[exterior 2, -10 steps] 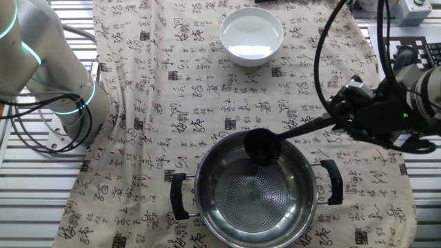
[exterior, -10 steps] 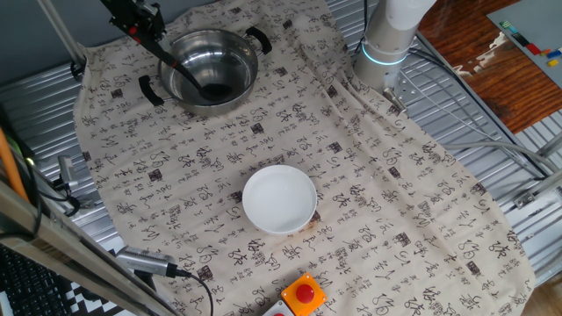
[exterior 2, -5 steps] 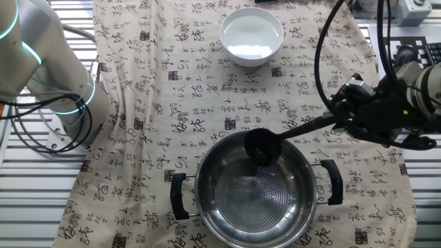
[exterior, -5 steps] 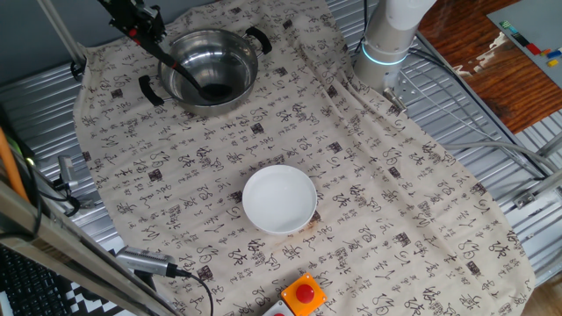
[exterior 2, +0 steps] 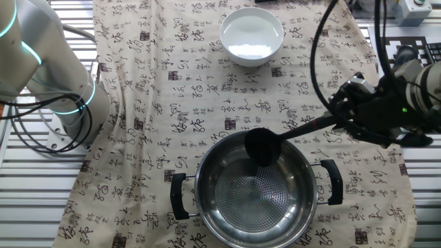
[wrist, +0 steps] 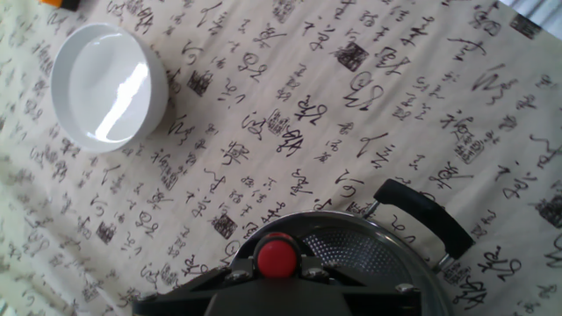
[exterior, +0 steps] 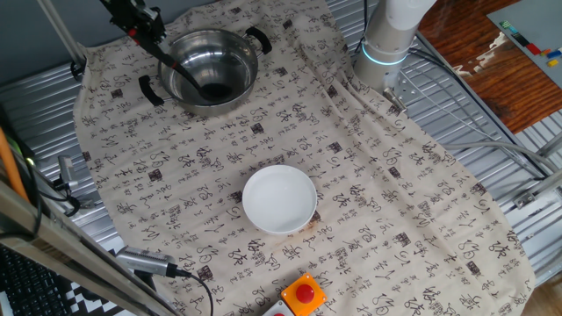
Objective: Scoop water with a large spoon from one bowl to another
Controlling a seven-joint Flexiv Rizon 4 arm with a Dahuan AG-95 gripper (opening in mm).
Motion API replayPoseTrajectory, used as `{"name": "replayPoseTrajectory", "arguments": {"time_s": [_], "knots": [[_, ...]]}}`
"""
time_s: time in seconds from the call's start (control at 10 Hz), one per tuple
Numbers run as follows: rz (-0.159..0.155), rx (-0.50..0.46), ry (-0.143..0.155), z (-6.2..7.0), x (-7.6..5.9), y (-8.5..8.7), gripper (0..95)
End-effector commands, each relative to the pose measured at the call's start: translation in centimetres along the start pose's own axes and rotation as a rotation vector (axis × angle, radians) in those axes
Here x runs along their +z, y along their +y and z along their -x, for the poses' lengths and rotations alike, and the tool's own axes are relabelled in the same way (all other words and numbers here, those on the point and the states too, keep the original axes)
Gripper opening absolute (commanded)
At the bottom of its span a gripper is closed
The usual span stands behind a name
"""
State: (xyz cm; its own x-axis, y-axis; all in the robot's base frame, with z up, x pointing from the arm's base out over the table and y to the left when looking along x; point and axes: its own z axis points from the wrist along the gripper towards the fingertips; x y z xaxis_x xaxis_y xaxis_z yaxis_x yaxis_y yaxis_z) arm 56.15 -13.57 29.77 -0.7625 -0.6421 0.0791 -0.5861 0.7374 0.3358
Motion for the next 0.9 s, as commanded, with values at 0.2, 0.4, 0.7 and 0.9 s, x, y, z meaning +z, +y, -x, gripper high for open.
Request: {"name": "replayPoseTrajectory", "arguments": {"time_s": [0.2,0.4,0.7,0.9], "knots": [[0.001,-0.001,-0.011,0.0,0.0,-0.2,0.0],[-0.001,-0.004,-0.018,-0.1,0.0,-0.4,0.0],[0.002,-0.014,-0.021,-0.4,-0.1,-0.7,0.0],[0.004,-0.024,-0.02,-0.6,-0.1,-1.1,0.0]]}}
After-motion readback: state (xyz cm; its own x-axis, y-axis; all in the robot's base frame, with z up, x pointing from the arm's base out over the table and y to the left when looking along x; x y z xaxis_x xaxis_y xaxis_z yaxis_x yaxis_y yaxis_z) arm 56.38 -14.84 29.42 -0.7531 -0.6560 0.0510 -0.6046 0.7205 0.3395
